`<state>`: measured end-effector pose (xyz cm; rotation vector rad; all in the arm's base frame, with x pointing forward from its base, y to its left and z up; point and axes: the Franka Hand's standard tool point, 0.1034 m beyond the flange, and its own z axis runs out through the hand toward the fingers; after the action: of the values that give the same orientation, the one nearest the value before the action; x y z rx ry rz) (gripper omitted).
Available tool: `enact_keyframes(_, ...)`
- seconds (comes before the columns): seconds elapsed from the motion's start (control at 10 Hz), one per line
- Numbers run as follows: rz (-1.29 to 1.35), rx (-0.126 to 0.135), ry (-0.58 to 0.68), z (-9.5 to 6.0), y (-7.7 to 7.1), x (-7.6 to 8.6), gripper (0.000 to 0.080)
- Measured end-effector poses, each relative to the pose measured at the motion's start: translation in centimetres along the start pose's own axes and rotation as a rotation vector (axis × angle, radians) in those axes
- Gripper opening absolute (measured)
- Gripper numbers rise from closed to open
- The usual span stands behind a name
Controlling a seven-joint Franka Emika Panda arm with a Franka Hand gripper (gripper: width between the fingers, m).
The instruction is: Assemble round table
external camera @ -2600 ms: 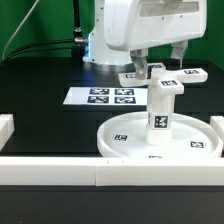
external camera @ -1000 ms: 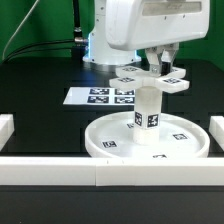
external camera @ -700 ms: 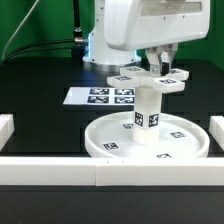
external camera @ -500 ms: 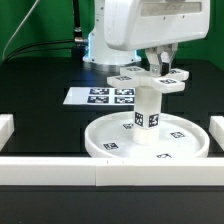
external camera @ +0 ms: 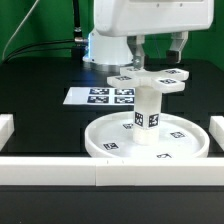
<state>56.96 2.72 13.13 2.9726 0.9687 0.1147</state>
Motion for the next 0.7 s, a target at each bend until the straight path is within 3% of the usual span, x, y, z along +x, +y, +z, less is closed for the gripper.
enact_keyframes(0.1,0.03,0.001,-0.001,0.03,-0.05,0.01,0.0608)
enact_keyframes(0.7,0.103,0.001,-0.007,0.17,0.46,-0.63,0.0649)
